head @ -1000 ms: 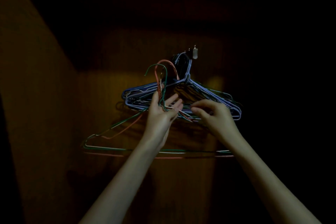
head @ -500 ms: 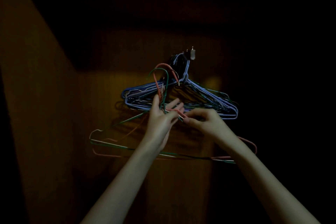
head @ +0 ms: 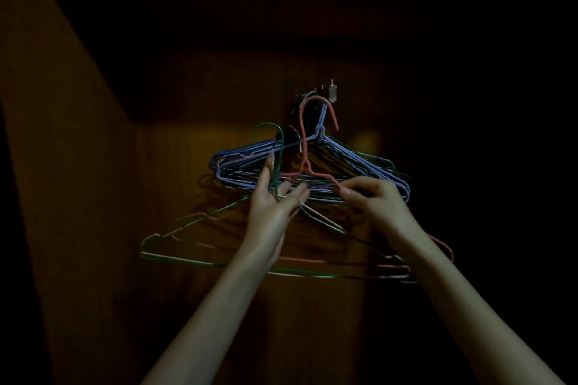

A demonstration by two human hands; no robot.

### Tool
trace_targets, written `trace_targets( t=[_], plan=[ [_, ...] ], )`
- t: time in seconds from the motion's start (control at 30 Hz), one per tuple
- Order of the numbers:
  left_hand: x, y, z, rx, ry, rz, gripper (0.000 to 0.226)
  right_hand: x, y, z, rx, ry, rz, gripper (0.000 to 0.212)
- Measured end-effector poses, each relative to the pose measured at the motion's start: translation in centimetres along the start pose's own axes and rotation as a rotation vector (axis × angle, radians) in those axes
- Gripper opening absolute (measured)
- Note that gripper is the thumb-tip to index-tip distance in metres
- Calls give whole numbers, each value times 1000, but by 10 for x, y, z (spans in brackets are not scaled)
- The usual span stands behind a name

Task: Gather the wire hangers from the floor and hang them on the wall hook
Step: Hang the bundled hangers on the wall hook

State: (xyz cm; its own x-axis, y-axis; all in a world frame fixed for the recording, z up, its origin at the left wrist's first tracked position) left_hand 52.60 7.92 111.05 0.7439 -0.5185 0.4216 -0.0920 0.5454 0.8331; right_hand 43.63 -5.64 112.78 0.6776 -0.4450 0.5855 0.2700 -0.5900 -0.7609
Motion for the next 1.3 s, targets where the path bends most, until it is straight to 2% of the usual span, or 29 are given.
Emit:
trace_targets(
  t=[0.13, 0.23, 0.43, 0.57, 0.87, 0.97, 1.07, 1.2, 1.3],
  plan=[
    [-3, 0, 8, 6, -9, -28, 79, 0, 9, -5, -58, -44, 41, 13],
    [-7, -3, 18, 7, -44, -43, 76, 1, 8, -1, 17, -72, 44, 14],
    [-18, -9, 31, 13, -131, -78, 76, 6, -16, 9, -33, -119, -103, 19],
    [-29, -5, 20, 48, -127, -86, 76, 0, -11, 18, 80, -145, -35, 17],
    [-65, 4, 1, 75, -125, -119, 76, -25, 8, 25, 93, -53, 115, 18],
    [-76, 7, 0, 68, -142, -129, 76, -34, 8, 25, -2, -37, 107, 22],
    [-88, 8, 1, 56, -152, -146, 77, -45, 12, 26, -84, -58, 133, 14],
    [-104, 8, 1, 41, -168, -167, 77, -61, 6, 23, -192, -55, 74, 14],
    [-113, 9, 1, 21, -183, -185, 75, -67, 6, 24, -395, -72, 49, 17]
  ],
)
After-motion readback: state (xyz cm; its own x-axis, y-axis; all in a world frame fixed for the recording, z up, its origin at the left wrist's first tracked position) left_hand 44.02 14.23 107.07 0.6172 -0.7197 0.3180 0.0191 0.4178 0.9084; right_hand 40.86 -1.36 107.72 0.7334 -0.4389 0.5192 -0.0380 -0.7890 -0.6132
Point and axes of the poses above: each hand's wrist, its own x-axis towards the middle knuckle, its own z-axis out of the palm, y = z × x, the point moved 9 cm from there along x, towards the middle knuckle, and after that the axes turned 2 degrees about -z, right-handed, at the moved point
